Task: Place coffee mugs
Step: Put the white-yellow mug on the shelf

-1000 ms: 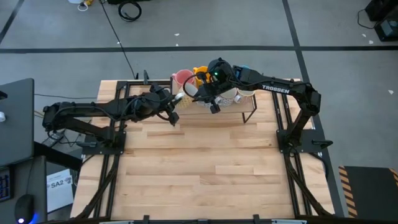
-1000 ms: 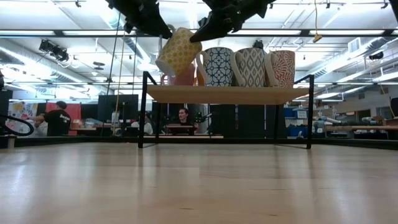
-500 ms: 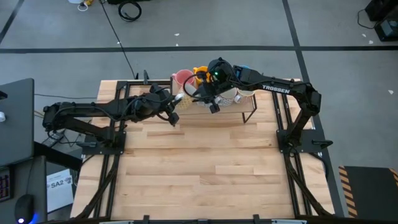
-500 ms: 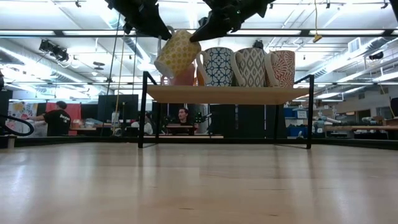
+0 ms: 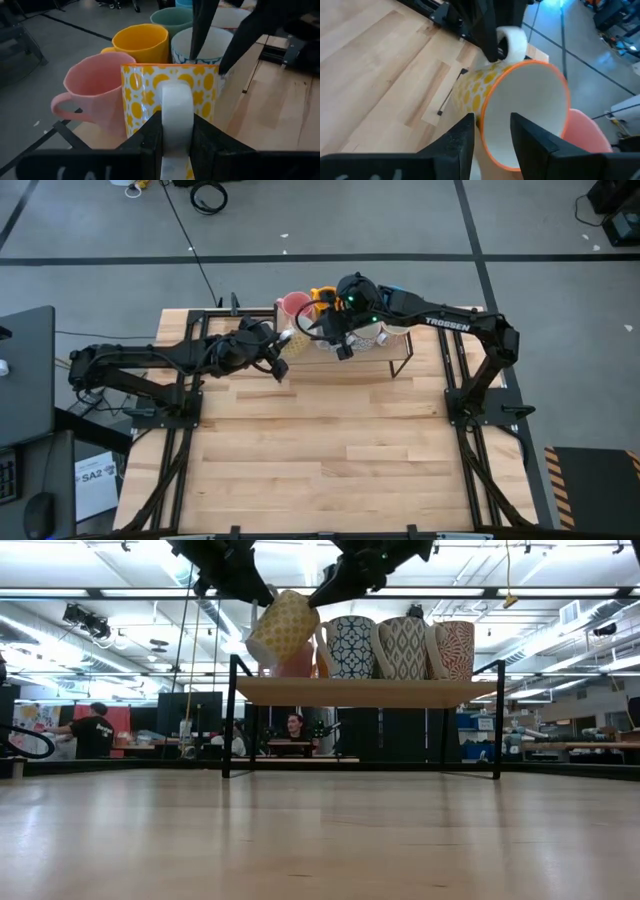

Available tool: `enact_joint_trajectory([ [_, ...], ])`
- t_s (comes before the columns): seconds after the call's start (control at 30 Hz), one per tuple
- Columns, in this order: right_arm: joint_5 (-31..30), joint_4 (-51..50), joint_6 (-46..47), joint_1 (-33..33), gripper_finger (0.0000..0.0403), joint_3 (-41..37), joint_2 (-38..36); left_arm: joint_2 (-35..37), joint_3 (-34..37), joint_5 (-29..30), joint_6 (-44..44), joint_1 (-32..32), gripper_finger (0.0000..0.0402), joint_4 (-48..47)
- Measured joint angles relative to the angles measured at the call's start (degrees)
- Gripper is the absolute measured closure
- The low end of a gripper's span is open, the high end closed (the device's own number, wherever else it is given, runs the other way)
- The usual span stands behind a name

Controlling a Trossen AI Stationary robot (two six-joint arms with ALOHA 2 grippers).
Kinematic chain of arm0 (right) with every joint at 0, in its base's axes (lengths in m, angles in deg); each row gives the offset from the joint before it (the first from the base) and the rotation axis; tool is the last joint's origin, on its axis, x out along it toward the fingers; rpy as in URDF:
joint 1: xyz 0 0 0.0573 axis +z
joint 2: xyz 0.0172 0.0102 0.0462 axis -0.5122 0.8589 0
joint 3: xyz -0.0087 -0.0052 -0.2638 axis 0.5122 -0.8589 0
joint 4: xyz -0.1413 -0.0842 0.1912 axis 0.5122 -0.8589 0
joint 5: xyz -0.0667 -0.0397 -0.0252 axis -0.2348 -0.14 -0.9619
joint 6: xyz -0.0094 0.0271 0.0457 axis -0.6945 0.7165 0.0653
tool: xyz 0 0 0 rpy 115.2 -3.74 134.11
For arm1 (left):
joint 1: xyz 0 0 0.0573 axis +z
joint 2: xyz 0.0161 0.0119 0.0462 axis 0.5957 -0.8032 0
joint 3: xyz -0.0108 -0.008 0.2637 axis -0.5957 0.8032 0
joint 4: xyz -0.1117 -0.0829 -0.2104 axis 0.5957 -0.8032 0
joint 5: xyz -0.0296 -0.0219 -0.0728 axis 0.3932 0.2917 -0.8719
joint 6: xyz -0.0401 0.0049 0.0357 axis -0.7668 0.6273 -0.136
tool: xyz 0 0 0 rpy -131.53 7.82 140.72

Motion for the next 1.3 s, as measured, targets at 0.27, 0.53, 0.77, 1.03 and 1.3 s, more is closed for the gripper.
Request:
enact_joint_trajectory([
  [0.27, -4.5, 0.0, 0.0, 1.5, 0.027, 0.0, -3.1, 0.0, 2.0, 1.6, -2.8, 0.0, 0.0332, 0.4],
  [0.53, -4.4, 0.2, 0.0, 1.9, 0.027, 0.0, -6.3, -2.2, 2.0, 5.7, -2.5, -1.3, 0.0332, 4.0],
  [0.77, -4.4, 0.4, 0.0, 1.9, 0.027, 0.0, -7.4, -4.8, 2.1, 10.5, -2.5, -3.7, 0.0332, 5.0],
  [1.03, -4.4, -0.5, 0.0, 1.9, 0.027, 0.0, -7.4, -5.3, 2.1, 16.7, -3.9, -6.7, 0.0332, 4.2],
  [1.3, -4.4, -1.8, 0.1, 1.9, 0.027, 0.0, -7.3, -5.3, 2.1, 20.0, -6.4, -9.6, 0.0332, 3.6],
])
